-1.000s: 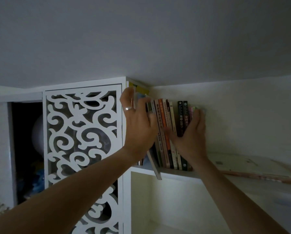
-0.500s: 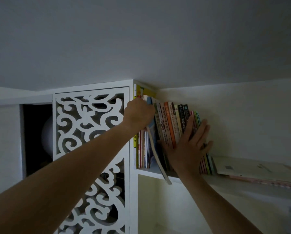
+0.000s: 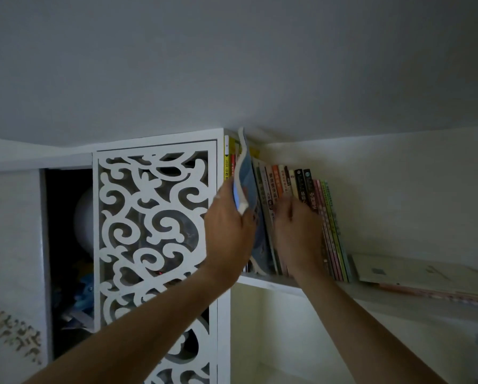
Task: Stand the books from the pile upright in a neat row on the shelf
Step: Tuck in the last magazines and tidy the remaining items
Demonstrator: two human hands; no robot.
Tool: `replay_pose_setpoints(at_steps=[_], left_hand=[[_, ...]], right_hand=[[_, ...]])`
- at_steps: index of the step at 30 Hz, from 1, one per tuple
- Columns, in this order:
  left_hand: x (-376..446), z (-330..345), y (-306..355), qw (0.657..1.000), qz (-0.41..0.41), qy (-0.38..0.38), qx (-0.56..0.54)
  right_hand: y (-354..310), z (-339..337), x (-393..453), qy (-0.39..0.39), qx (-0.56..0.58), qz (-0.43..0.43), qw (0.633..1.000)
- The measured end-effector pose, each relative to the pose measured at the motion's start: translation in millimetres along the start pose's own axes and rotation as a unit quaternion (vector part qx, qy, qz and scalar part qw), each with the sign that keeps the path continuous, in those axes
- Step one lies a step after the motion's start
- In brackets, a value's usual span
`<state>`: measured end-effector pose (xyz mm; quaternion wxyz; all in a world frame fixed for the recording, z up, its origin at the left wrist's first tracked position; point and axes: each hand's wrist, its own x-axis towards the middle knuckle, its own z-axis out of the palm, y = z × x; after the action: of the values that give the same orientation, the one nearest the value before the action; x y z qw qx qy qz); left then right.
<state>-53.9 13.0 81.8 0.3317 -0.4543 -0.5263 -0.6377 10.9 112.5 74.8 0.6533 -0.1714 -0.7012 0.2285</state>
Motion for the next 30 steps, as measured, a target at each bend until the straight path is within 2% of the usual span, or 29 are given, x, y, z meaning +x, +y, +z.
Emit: replay_pose_setpoints(at_steps=[2,4,8,10,12,14,15,17,18,19,21,23,25,27,30], left_hand=[[-15,0,-9,0.999,0.01,-0.025,-0.044],[-24,1,-22,0.998,0.015,-0.044,-0.05],[-22,-4,-42,0.993,0.021,-0.087,-0.079],[-25,-6,-46,0.989,0.047,-0.121,-0.073],[-35,-6,-54,0.985,0.033,-0.163,-0.041],[-49,-5,-78,0.969,0.078,-0.236,-0.011],[-56,-5,-92,0.949,0.108,-0.297,0.0],[-61,-11,-103,0.912,0.086,-0.401,-0.024],[-61,-13,-105,0.905,0.053,-0.418,-0.058],[-59,-14,-103,0.908,0.019,-0.406,-0.1],[-53,-15,-94,0.935,-0.064,-0.302,-0.176],[-33,-14,-78,0.943,-0.162,-0.17,-0.235],[-2,-16,-59,0.932,-0.245,-0.094,-0.249],[29,-20,-36,0.927,-0.285,-0.12,-0.211],[63,-22,-8,0.914,-0.3,-0.259,-0.08]], right_hand=[[-13,-2,2,-0.121,0.078,0.104,0.984],[-22,-1,6,-0.181,0.099,0.137,0.969],[-45,-2,7,-0.258,0.198,0.116,0.938],[-52,-3,2,-0.287,0.203,0.089,0.932],[-47,1,-7,-0.319,0.169,0.076,0.93],[-37,8,-19,-0.309,0.119,0.075,0.941],[-28,13,-24,-0.278,0.065,0.063,0.956],[-15,22,-30,-0.187,-0.112,-0.004,0.976],[-14,24,-33,-0.138,-0.199,-0.038,0.97],[-15,24,-33,-0.099,-0.26,-0.064,0.959],[-21,21,-32,-0.081,-0.292,-0.081,0.949],[-23,21,-30,-0.116,-0.298,-0.098,0.943],[-21,24,-31,-0.154,-0.309,-0.126,0.93],[-15,27,-36,-0.161,-0.314,-0.155,0.923],[-1,30,-39,-0.119,-0.332,-0.2,0.914]])
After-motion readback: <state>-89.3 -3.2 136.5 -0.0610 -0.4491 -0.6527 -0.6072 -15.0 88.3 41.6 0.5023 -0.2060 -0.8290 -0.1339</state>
